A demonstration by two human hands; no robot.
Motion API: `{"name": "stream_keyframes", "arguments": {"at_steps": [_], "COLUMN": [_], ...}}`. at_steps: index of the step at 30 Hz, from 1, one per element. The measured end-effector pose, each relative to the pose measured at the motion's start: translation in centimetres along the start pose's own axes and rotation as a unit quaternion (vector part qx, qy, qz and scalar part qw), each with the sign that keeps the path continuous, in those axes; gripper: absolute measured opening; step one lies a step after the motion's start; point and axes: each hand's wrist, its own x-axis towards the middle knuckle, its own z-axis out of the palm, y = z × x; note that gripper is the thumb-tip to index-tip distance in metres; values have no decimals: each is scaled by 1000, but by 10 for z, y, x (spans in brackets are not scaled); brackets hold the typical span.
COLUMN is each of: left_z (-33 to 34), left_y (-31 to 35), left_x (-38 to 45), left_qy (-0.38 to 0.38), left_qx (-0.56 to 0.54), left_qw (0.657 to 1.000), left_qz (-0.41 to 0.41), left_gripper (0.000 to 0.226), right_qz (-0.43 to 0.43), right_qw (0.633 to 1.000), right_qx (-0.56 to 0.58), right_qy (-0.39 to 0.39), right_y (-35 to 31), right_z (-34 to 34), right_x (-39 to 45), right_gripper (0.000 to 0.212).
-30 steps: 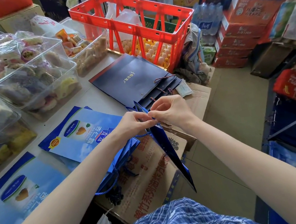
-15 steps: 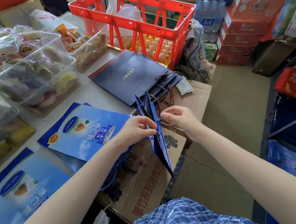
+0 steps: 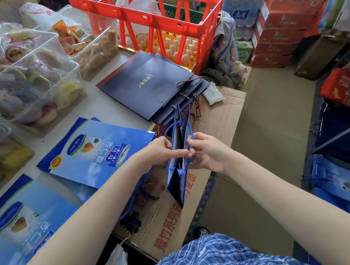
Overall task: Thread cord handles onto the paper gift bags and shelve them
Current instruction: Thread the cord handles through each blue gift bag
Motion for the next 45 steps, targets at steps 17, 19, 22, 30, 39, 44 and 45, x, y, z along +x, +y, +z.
{"name": "stream_keyframes", "arguments": {"at_steps": [17, 19, 22, 30, 39, 44, 45], "left_z": [3, -4, -15, -32, -38, -36, -35], "left_y": [0, -2, -11, -5, 5, 7, 5], "left_x": [-3, -4, -7, -10, -15, -21, -21], "left_qy": [-24, -43, -42, -25, -11, -87, -96], "left_qx": [-70, -19, 42, 35, -389, -318, -292], "left_qw": [997, 998, 997, 998, 921, 943, 950], "left_qz": [-29, -33, -44, -42, 9, 49, 53], "left_gripper": [45, 35, 38, 36, 20, 50, 60], "right_qz": [-30, -27, -27, -62, -53, -40, -42], "right_qw": [994, 995, 995, 994, 989, 980, 979], "right_qx": [89, 87, 94, 38, -137, -174, -177], "right_qy": [-57, -45, 0, 78, -4, -88, -94], "right_y": [-15, -18, -21, -27, -36, -33, -32], "right_z": [-23, -25, -33, -31, -21, -23, -24], "right_x": [-13, -13, -11, -6, -10, -17, -18], "right_gripper": [21, 22, 22, 24, 24, 52, 55]}}
